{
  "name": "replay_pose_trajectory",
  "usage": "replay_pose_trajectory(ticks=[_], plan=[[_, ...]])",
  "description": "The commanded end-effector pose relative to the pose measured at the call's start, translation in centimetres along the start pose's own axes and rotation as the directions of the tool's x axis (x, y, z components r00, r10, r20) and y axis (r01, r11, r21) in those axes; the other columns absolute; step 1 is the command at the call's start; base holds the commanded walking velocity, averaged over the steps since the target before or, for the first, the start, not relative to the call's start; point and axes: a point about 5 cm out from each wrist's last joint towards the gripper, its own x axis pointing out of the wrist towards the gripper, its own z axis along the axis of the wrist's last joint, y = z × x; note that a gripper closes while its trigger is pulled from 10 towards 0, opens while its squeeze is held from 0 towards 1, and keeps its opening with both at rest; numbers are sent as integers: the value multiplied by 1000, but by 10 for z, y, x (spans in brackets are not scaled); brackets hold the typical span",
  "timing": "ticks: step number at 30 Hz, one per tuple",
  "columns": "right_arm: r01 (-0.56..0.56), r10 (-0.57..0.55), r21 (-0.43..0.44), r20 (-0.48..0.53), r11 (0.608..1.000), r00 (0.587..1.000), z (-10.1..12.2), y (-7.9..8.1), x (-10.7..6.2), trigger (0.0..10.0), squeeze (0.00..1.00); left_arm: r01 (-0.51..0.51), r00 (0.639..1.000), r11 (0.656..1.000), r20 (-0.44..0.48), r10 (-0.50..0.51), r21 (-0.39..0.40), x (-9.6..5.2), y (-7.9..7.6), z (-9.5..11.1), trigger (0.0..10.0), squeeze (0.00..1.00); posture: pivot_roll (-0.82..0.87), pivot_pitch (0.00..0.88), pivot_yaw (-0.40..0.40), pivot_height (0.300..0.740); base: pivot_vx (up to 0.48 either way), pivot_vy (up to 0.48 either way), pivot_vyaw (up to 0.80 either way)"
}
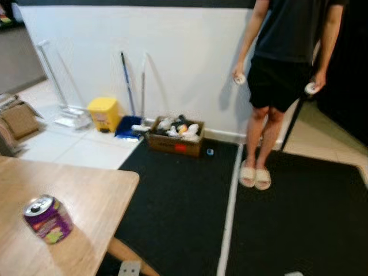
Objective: Restocking fridge
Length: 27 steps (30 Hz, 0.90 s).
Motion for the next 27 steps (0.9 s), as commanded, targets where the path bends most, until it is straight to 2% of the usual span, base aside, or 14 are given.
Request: replay_pose_trajectory(ticks=[1,24,27], plan=[[1,-1,-4,-9,1000,1000,-1,-2,0,10000,0,4,1000,1000,2,-4,-2,1,-2,2,10000,0,-72,0,12,734,0,0,-750],[-5,4,-29,-7,1000,1000,-1,-1,0,10000,0,-9,1000,1000,14,8,30,1,1,5,10000,0,-72,0,13,734,0,0,-751],[-4,4,-46,-8,999,1000,-1,-1,0,10000,0,-8,1000,999,17,7,33,1,-1,6,10000,0,-76,0,10,734,0,0,-202]])
